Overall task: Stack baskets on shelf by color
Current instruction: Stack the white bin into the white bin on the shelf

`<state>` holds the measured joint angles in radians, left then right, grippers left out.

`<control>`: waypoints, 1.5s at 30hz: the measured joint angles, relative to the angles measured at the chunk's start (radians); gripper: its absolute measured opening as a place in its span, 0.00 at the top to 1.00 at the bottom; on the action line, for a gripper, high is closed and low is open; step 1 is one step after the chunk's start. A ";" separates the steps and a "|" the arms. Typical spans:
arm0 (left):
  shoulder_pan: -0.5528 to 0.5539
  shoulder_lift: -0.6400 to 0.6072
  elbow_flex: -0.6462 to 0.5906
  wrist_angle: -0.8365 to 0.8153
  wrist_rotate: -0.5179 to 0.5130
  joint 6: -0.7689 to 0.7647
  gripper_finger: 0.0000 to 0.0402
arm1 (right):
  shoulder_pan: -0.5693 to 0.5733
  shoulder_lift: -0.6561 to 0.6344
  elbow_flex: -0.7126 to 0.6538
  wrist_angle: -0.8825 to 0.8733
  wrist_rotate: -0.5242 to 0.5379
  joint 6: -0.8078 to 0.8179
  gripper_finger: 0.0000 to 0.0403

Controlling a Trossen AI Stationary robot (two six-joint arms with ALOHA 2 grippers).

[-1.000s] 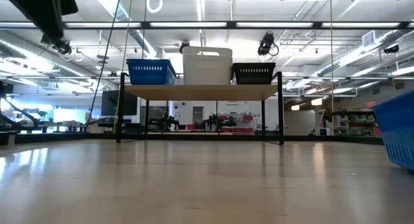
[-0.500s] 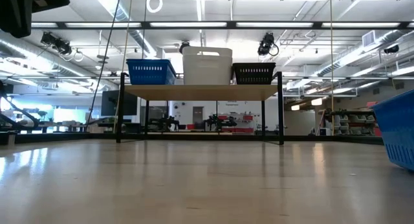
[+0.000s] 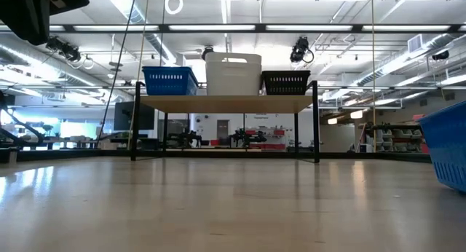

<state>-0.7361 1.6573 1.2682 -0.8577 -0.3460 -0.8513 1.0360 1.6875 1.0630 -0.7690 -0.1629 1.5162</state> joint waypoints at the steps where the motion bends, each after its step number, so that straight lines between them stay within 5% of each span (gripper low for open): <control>1: 0.000 0.000 0.000 0.000 -0.001 0.000 0.89 | 0.001 0.001 0.013 -0.014 0.003 -0.011 0.72; 9: 0.000 0.000 0.000 0.002 -0.001 -0.004 0.89 | -0.001 0.005 0.215 -0.364 0.121 -0.091 0.72; 21: -0.004 0.000 0.000 0.009 -0.001 -0.027 0.90 | 0.018 0.033 0.241 -0.470 0.177 -0.125 0.68; 30: -0.004 0.000 0.000 0.009 -0.010 -0.027 0.90 | 0.044 0.034 0.136 -0.374 0.196 -0.059 0.56; 37: -0.004 0.000 0.000 0.008 -0.012 -0.026 0.90 | 0.061 0.034 -0.004 -0.194 0.111 0.003 0.59; 45: -0.004 0.000 0.000 0.008 -0.017 -0.026 0.90 | 0.077 0.034 -0.090 -0.067 0.144 0.022 0.62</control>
<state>-0.7399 1.6573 1.2686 -0.8494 -0.3630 -0.8776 1.1126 1.7210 0.9735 -0.8365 -0.0193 1.5383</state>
